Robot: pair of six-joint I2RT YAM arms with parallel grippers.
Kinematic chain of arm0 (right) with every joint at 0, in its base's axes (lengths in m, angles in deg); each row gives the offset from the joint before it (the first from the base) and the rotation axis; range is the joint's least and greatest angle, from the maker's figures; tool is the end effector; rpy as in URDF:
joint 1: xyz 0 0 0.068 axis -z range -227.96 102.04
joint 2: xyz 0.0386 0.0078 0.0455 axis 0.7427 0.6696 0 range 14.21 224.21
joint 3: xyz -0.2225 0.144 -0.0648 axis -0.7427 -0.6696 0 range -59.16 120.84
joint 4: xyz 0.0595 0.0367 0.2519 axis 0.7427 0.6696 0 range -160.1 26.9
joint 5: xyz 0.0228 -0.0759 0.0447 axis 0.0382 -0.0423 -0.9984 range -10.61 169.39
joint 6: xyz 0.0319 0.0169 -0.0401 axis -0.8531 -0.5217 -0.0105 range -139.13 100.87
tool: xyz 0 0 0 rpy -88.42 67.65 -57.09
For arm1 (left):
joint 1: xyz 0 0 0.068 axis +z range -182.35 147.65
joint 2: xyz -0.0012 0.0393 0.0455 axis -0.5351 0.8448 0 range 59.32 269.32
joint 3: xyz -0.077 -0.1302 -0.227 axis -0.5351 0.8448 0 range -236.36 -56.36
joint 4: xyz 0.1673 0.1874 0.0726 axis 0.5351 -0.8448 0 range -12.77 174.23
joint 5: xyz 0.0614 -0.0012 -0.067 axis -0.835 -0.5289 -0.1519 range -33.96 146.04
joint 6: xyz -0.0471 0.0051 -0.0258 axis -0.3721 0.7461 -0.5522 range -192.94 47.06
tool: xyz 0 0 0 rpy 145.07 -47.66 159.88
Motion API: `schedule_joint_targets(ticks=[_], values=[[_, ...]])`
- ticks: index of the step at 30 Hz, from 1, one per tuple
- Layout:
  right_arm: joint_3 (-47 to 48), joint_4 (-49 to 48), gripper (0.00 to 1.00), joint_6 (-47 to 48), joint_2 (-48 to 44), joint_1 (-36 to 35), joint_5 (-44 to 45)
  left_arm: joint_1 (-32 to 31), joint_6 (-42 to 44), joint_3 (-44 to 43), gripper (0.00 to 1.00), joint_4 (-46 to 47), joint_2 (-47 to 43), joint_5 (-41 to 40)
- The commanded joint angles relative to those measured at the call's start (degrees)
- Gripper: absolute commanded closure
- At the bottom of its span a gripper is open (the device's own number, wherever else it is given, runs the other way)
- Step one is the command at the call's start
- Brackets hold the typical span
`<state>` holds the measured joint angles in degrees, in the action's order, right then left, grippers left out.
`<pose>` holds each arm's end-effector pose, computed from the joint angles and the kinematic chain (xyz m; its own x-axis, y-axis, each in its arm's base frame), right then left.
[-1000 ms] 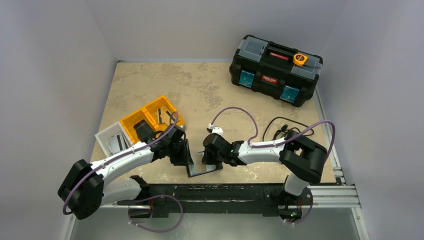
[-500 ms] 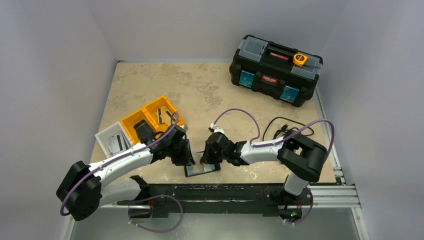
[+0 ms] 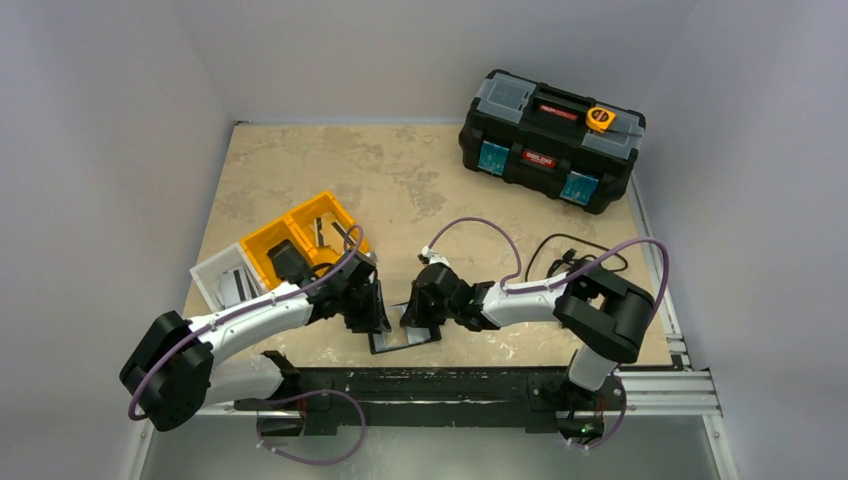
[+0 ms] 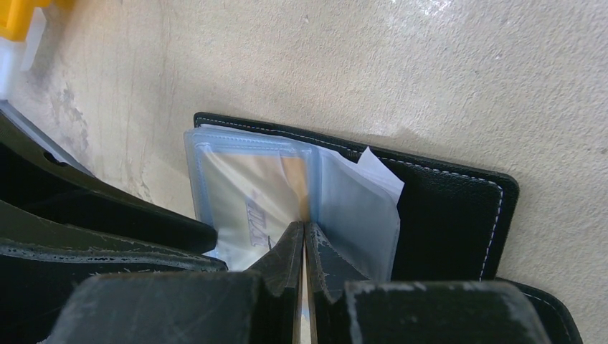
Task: Take the credit cards out of the card holder
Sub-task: Remove the credit card from the card holder.
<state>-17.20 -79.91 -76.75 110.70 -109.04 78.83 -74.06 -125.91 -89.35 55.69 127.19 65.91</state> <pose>0.1539 0.2793 0.1340 -0.9243 0.0734 -0.3746 -0.1831 0.7759 0.6038 0.1487 -0.1408 0.1696 -0.9711 -0.1880 -0.1472 -0.1036 0.8872 -0.4496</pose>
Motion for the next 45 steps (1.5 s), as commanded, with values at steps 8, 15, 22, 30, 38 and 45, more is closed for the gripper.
schedule_joint_targets(ticks=[8,15,22,30,38,45], values=[[-2.5,6.1,1.00,1.2,4.2,-0.1,0.7,-0.3,-0.1,-1.3,0.70,-1.4,-0.1,-3.8],[-2.5,6.1,1.00,1.3,4.3,-0.1,0.8,-0.3,-0.3,-0.7,0.70,-1.8,-0.8,-4.0],[-2.7,6.2,1.00,1.3,4.3,0.0,0.8,-0.3,-0.8,0.1,0.70,-1.7,-1.0,-3.6],[-2.4,5.9,1.00,1.8,4.5,0.0,0.8,-0.4,-1.8,2.0,0.70,3.8,0.4,-0.9],[-1.1,7.7,1.00,2.7,2.9,0.0,1.3,-0.8,-2.4,1.0,0.86,6.6,3.0,0.0],[3.0,13.5,0.81,4.2,-4.0,-0.1,2.1,-1.4,-1.5,-2.0,0.96,-0.1,0.6,-3.7]])
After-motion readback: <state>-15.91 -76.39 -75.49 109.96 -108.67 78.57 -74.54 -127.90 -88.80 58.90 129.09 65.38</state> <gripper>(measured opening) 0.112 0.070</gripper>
